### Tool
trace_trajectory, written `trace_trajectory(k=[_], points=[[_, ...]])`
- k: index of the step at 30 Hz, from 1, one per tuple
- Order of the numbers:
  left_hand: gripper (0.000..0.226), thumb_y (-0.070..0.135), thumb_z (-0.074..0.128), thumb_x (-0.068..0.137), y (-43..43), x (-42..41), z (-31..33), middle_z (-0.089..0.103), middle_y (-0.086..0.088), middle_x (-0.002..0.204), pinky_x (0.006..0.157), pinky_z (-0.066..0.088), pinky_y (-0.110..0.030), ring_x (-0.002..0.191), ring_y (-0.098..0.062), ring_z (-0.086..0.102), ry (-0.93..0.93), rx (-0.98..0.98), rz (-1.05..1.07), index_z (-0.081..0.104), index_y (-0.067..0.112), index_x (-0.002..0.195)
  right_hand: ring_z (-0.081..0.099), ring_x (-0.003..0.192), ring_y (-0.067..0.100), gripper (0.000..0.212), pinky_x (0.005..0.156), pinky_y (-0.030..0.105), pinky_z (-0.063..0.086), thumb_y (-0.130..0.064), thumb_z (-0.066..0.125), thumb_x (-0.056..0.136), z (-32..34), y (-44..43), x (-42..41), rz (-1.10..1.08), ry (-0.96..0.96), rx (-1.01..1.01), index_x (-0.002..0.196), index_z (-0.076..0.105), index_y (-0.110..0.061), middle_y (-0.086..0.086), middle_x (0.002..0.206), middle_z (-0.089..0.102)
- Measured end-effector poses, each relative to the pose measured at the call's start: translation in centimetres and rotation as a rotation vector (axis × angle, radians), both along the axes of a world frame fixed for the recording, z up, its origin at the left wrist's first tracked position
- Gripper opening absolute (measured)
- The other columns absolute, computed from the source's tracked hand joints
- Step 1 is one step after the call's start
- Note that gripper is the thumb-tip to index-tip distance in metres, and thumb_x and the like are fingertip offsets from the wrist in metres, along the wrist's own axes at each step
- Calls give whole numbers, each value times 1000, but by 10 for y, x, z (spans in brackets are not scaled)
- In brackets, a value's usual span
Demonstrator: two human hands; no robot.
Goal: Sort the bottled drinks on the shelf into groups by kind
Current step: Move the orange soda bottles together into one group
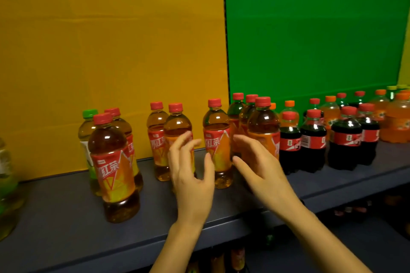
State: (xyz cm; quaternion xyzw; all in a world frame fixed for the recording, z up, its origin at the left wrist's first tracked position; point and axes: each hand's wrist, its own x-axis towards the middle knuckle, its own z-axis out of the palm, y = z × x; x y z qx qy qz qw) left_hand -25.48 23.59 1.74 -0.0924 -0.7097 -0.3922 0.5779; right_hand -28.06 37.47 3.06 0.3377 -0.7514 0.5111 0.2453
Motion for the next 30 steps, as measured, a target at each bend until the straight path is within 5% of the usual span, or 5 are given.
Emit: trace_trajectory(k=[4,11,21,27,30], points=[[6,11,57,85,42,11,19,59,4,91,82,42,-13,93,-3,56,5,-143,-205,62,12,88,60,101,-2,20,85,16,49,-15,58,90,6,54,11,-3,11,-39,107,63,-23,-14,104,66],[11,16,60,85,125,-17,28,62,8,90,66,46,-13,79,-9,59,-171,-156,-424,62,20,94,65,88,0,19,78,12,49,-8,57,88,26,149,-39,-72,6,-4,93,65,-24,-11,91,70],[15,24,63,84,199,-114,94,63,2,95,74,48,-26,79,-11,58,-216,-180,-84,61,14,94,64,92,18,14,89,33,50,-15,61,87,95,237,-173,-80,-15,204,89,63,-28,-3,94,68],[26,30,58,88,195,-186,151,64,-2,106,85,43,-29,92,-17,55,-474,-277,133,60,11,105,60,90,15,17,84,38,52,-15,58,89,123,232,-246,-15,-55,369,106,61,-17,-1,102,62],[33,35,58,87,186,-228,168,62,-10,115,91,44,-32,107,-26,56,-648,-339,255,59,9,107,56,98,18,26,97,41,46,-15,59,88,130,221,-276,17,-89,450,114,58,-10,3,105,60]])
